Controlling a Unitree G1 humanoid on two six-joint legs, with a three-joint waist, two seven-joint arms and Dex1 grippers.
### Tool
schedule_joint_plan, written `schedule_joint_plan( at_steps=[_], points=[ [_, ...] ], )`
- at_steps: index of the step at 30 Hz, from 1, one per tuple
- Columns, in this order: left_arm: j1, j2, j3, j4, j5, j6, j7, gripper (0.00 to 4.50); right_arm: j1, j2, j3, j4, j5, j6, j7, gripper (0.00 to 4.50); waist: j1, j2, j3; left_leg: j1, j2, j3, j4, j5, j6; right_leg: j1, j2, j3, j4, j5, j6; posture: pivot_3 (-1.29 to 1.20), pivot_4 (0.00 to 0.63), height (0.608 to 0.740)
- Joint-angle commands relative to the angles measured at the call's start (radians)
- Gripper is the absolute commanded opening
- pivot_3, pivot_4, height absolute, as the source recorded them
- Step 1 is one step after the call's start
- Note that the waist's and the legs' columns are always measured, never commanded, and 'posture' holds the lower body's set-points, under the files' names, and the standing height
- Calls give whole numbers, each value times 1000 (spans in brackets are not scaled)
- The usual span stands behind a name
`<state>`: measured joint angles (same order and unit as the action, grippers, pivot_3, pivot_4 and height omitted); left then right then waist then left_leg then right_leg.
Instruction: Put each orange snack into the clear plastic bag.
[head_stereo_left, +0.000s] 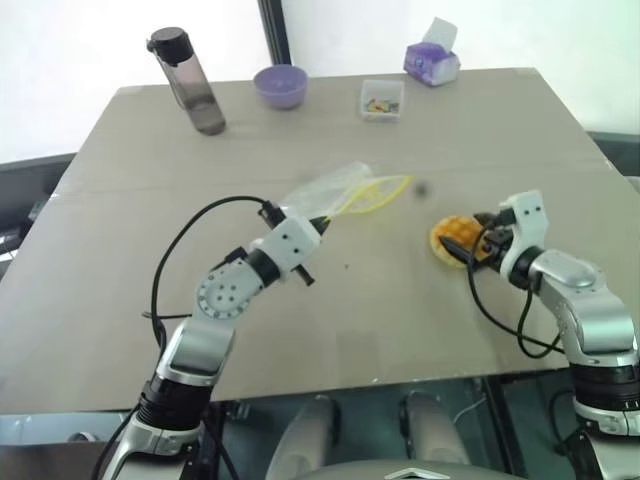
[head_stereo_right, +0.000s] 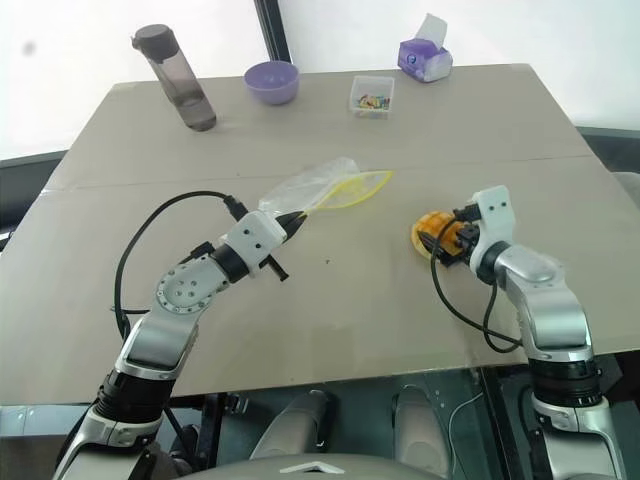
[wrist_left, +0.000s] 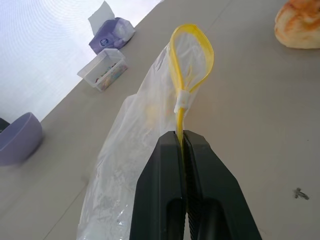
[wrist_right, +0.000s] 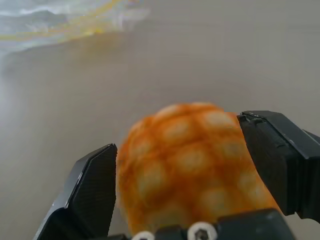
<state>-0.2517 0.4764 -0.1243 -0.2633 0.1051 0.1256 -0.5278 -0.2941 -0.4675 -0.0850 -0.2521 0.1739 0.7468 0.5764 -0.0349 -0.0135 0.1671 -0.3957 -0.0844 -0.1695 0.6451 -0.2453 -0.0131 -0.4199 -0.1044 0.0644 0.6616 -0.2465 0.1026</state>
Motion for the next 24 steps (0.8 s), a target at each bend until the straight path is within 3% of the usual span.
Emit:
schedule_joint_plan(
  at_steps=[1, 3, 5, 11, 15, 24],
  points=[
    [0, 3, 18, -54, -10, -1, 2, 0, 22, -19, -12, -22, 46, 89, 6, 4371, 0, 0, 0, 0, 0, 0, 0, 0, 0, 0, 0, 0, 0, 0, 0, 0, 150, 740],
    [1, 4, 19, -57, -10, 1, 2, 0, 34, -35, 7, -19, 38, 83, 7, 4371, 1, 0, 0, 1, 0, 0, 0, 0, 0, 1, 0, 0, 0, 0, 0, 0, 150, 740],
    [2, 4, 19, -58, -11, 2, 3, 0, 35, -39, 12, -17, 39, 72, -1, 3856, 4, 0, -1, 1, 0, -1, 0, 0, 0, 2, 0, -1, 0, 0, 0, 0, 150, 740],
    [10, 1, 14, -61, -4, 2, 9, 0, 21, -32, 24, -8, 41, 47, -15, 1312, 5, 0, -1, 1, 0, -1, 1, 0, 0, 3, 0, -2, -1, 0, 0, 0, 150, 740],
    [17, -2, 11, -61, 0, -2, 13, 0, -22, 0, -8, -27, 73, 13, -34, 6, 3, 0, -1, 1, 0, -1, 1, 0, 0, 3, 0, -2, 0, 0, 0, 0, 150, 740],
    [19, -15, -15, -53, 13, -28, 13, 0, -146, 12, 69, -166, 213, 87, 46, 6, -2, 0, 0, 1, 0, -2, 1, 0, 0, 2, 0, -3, 0, 0, 0, 0, 150, 740]
  ],
)
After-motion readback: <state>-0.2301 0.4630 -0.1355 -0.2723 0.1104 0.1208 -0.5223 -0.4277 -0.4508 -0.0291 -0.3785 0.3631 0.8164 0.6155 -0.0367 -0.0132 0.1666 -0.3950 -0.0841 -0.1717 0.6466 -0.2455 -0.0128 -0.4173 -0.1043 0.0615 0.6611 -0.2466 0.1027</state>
